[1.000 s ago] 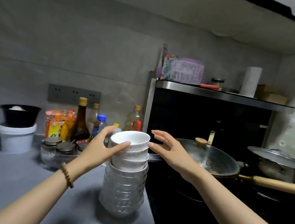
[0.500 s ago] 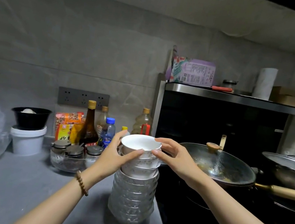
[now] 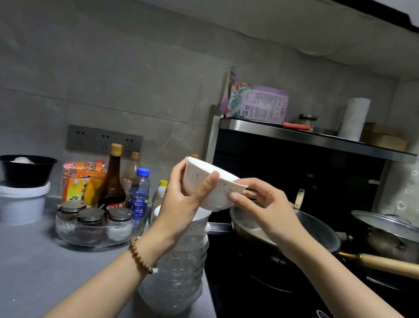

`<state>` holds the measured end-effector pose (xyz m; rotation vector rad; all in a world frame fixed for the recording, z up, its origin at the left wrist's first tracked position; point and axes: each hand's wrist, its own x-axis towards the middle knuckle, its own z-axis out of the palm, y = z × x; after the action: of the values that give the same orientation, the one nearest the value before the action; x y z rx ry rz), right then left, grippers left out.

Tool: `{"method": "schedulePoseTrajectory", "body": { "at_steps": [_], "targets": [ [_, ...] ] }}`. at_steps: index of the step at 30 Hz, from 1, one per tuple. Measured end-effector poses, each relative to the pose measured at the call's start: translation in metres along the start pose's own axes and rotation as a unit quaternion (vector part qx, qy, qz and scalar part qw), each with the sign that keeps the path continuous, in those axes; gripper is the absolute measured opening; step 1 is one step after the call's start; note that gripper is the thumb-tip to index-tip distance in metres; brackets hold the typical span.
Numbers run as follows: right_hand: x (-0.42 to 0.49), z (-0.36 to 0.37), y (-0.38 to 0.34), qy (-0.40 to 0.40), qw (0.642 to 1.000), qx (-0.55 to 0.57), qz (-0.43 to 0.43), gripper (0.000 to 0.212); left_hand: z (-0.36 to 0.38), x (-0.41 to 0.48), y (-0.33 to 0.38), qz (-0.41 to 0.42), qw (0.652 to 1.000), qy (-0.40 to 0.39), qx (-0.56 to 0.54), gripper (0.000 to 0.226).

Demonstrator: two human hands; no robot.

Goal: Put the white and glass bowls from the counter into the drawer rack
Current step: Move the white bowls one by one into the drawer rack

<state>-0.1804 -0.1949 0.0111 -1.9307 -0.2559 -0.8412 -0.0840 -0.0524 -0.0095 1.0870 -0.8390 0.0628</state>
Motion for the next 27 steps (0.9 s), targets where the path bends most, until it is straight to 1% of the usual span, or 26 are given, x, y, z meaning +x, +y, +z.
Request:
{"method": "schedulePoseTrajectory", "body": {
  "at_steps": [2,4,7,9,12,15,18,21,23,25,27],
  "targets": [
    [-0.017,-0.019,-0.006,0.009,1.000,-0.009,0.013,0.020,0.019,-0.007,0.002,-0.016,1.000,-0.011,-0.012,0.104],
    [-0.036,-0.041,-0.008,0.017,0.999,-0.028,0.028,0.024,0.040,-0.016,0.001,-0.037,0.999,-0.025,-0.018,0.104],
    [-0.071,-0.076,-0.006,0.030,0.993,-0.098,0.059,0.029,0.073,-0.033,-0.007,-0.093,0.993,-0.070,-0.023,0.087],
    [-0.096,-0.097,-0.005,0.036,0.988,-0.127,0.077,0.030,0.096,-0.049,-0.015,-0.147,0.981,-0.123,-0.024,0.083],
    [-0.140,-0.124,0.000,0.024,0.987,-0.127,0.096,0.022,0.130,-0.078,-0.032,-0.219,0.953,-0.209,-0.011,0.077],
    [-0.188,-0.146,0.012,0.000,0.985,-0.088,0.149,0.018,0.161,-0.111,-0.058,-0.267,0.919,-0.291,0.008,0.063],
    [-0.232,-0.166,0.033,0.029,0.976,-0.062,0.208,0.014,0.184,-0.142,-0.091,-0.318,0.878,-0.358,-0.023,0.059],
    [-0.272,-0.180,0.061,0.058,0.961,-0.042,0.267,0.015,0.201,-0.171,-0.126,-0.365,0.845,-0.390,-0.019,0.049],
    [-0.295,-0.185,0.080,0.064,0.948,-0.027,0.311,0.017,0.208,-0.189,-0.152,-0.396,0.825,-0.404,-0.019,0.050],
    [-0.315,-0.187,0.100,0.061,0.933,-0.017,0.353,0.020,0.211,-0.206,-0.179,-0.428,0.810,-0.400,-0.024,0.050],
    [-0.331,-0.188,0.122,0.064,0.915,-0.006,0.399,0.026,0.213,-0.221,-0.205,-0.455,0.802,-0.386,-0.007,0.059]
  ]
}}
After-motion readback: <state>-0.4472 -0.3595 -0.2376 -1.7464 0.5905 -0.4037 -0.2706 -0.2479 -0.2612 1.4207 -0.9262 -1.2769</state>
